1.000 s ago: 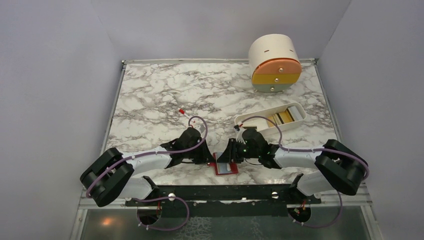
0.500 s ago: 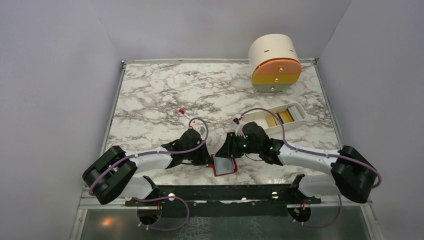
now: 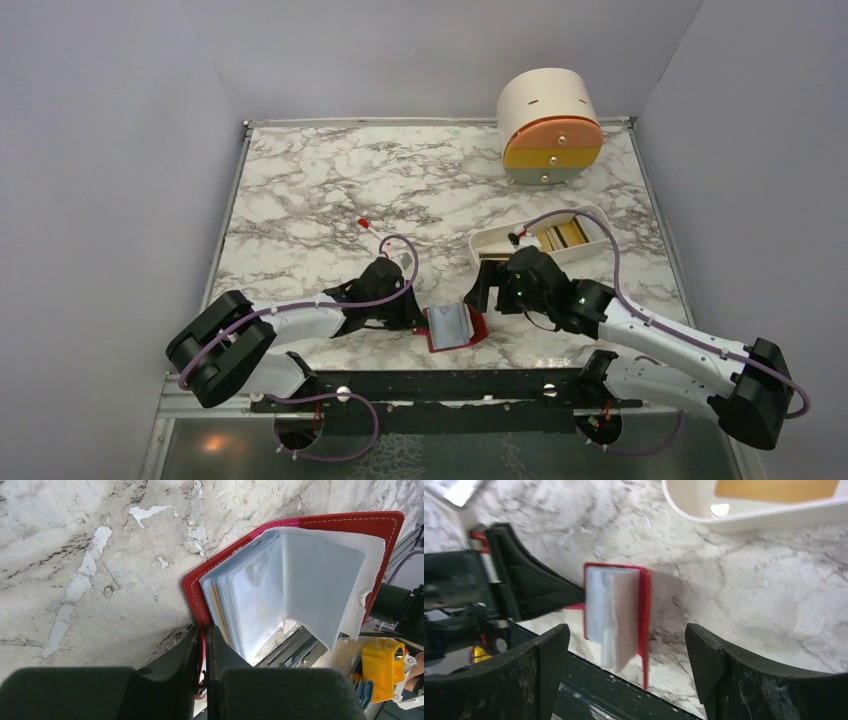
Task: Put the credit cards into the card holder
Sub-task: Close the card holder at the center of the board.
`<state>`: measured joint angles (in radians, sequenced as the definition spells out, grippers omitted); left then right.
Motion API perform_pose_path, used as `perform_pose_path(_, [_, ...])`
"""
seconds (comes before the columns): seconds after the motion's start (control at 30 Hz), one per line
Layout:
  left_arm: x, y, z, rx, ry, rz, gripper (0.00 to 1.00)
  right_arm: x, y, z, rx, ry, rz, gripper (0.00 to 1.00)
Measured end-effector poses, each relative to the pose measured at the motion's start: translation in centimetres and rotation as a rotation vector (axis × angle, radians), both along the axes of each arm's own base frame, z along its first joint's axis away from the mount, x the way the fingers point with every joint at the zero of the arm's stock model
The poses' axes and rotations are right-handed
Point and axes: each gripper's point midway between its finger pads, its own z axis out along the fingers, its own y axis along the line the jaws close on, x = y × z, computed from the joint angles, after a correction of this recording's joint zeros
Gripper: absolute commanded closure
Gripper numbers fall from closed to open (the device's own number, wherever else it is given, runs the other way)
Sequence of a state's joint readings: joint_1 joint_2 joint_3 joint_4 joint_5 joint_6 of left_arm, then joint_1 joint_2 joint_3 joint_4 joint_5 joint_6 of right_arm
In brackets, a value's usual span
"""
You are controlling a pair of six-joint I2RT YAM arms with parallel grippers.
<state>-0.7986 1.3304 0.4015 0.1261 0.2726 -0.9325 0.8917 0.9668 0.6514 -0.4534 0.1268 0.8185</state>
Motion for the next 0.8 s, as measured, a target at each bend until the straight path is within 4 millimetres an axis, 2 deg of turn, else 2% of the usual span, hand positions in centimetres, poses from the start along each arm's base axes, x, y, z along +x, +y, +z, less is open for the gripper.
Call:
perform_pose_path(0.13, [0.0, 0.0, 0.0, 0.0, -0.001, 0.0, 0.97, -1.6, -1.3, -4.1, -0.049, 0.08, -0.003, 0.14])
perform_pose_path(0.3, [0.0, 0.0, 0.0, 0.0, 0.0, 0.0, 0.97, -2.9, -0.2, -6.2, -0.009, 0.14, 0.055, 0.26])
perform_pose_path(0.4, [0.0, 0.0, 0.0, -0.001, 0.0, 0.0, 0.97, -3.2, 1.3, -5.9, 0.051, 0.15, 0.109, 0.31])
perform_pose_path(0.6, [0.0, -0.1, 0.0, -0.003, 0.002, 0.0, 0.97, -3.4, 4.7, -3.4, 0.204, 0.119, 0.226, 0.38])
perform_pose_path(0.7, [-0.1, -0.1, 0.1, -0.007, 0.005, -0.001, 0.97, -3.6, 5.7, -3.7, 0.232, 0.141, 0.265, 0.4])
perform_pose_path(0.8, [-0.1, -0.1, 0.1, -0.008, 0.007, 0.0, 0.97, -3.9, 6.4, -4.2, 0.243, 0.165, 0.287, 0.5])
